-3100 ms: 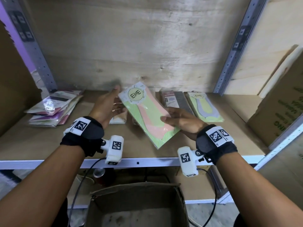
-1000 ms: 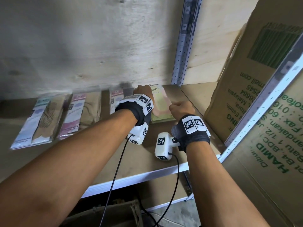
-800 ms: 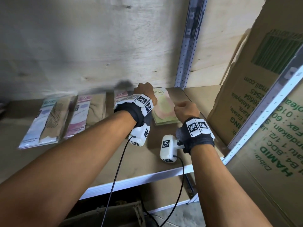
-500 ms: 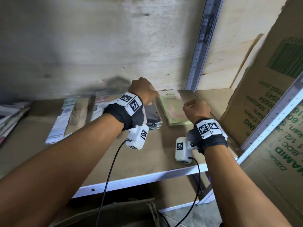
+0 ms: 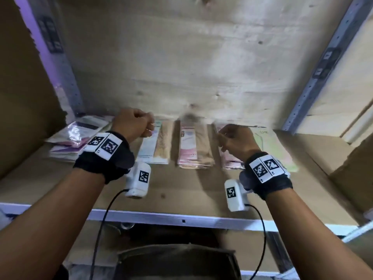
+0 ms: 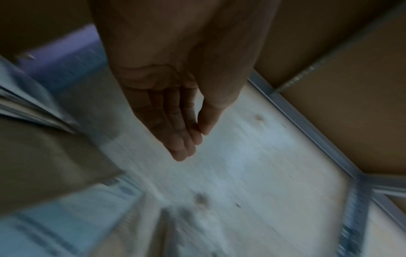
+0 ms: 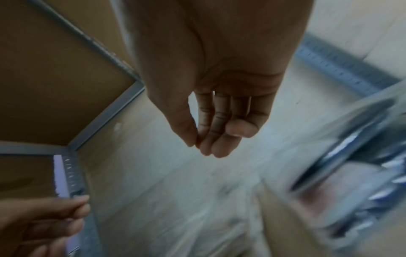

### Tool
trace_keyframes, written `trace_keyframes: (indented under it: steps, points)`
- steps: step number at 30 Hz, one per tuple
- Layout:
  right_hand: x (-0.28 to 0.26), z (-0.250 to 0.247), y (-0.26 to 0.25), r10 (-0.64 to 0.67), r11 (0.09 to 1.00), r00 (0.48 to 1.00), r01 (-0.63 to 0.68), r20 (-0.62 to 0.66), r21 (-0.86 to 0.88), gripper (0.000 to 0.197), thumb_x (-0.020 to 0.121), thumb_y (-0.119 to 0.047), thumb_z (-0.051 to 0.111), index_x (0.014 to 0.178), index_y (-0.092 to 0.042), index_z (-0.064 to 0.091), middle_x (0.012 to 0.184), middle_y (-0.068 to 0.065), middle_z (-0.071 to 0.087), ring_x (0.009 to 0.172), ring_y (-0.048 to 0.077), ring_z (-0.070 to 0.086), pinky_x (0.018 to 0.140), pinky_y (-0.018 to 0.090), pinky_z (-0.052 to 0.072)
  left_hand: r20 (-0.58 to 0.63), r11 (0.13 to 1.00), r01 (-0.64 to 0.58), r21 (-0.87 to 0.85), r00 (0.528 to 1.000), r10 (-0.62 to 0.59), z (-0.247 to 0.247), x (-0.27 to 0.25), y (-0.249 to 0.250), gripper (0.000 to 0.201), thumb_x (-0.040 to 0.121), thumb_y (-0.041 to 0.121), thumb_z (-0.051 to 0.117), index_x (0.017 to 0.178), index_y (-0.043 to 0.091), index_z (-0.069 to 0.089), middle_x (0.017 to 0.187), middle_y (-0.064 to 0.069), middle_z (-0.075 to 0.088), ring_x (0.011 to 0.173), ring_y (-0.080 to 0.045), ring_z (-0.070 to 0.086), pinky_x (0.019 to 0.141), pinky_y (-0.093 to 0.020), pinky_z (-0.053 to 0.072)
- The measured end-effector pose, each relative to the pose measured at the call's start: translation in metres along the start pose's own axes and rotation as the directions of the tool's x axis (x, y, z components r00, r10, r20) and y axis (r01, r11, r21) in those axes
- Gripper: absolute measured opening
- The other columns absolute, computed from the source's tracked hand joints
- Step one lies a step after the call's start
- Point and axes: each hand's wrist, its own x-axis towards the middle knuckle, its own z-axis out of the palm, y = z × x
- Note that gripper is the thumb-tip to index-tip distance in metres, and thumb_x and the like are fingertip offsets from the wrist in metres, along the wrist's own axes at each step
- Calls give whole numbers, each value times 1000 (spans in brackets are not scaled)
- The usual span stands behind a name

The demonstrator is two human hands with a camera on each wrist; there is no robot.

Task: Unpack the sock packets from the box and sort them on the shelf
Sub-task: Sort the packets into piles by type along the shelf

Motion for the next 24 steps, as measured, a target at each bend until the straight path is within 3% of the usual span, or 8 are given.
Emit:
trace_keyframes:
  steps: [2,5,7,9,13,16,20,24]
  points:
    - [5,25,-28,-27,1000,997,27,75,5,13,91,-25,63,83,-16,68,62,-7,70,47,-3,61,47,7,43,-106,999,41,-21,993,-43,-36,1,-19,24,96,20,60,77,8,67,63,-6,66,43,-11,60,47,-21,51]
    - [12,72,-70,-71,997,972,61,224,51,15,91,-24,63,81,-14,68,67,1,72,53,11,67,47,15,43,-215,997,66,-42,974,-74,-79,0,-41,30,100,17,55,72,11,63,59,-3,64,36,-2,56,38,-14,46]
    - [17,109,-96,-85,994,941,57,328,93,13,90,-19,62,83,-11,68,67,4,71,54,16,67,47,19,44,-268,997,71,30,961,-60,-107,2,-51,30,97,16,56,69,14,67,57,-1,68,48,-9,64,50,-19,52]
    - [22,147,-120,-83,991,908,31,410,132,11,91,-15,62,84,-8,66,64,4,68,52,17,64,45,22,45,-331,988,56,141,943,-6,-134,5,-56,28,92,19,58,69,15,73,74,-7,74,73,-21,69,72,-30,56]
    - [29,214,-160,-55,980,874,-45,483,195,11,90,-10,59,80,-13,61,66,9,67,54,23,64,51,30,55,-372,950,78,304,927,43,-170,10,-65,24,92,18,55,99,6,74,109,-17,72,104,-34,66,94,-39,52]
    - [32,251,-183,-30,962,873,-107,486,250,11,91,-15,60,81,-10,60,68,13,67,58,29,65,64,43,59,-258,918,113,380,966,-12,-187,14,-73,19,94,19,56,102,6,67,120,-19,67,111,-34,62,91,-33,45]
    - [33,283,-200,21,928,868,-202,497,314,20,93,-22,62,78,-8,59,72,12,64,57,27,67,67,48,61,-161,862,159,482,983,-92,-198,12,-85,36,95,22,56,126,7,63,127,-20,62,115,-36,59,83,-27,38]
    - [26,294,-202,55,896,827,-289,559,338,22,95,-22,62,84,-3,63,75,18,67,58,29,67,61,43,60,-210,876,180,447,973,-92,-196,11,-90,25,91,11,54,102,-3,71,99,-15,69,89,-29,63,72,-27,40]
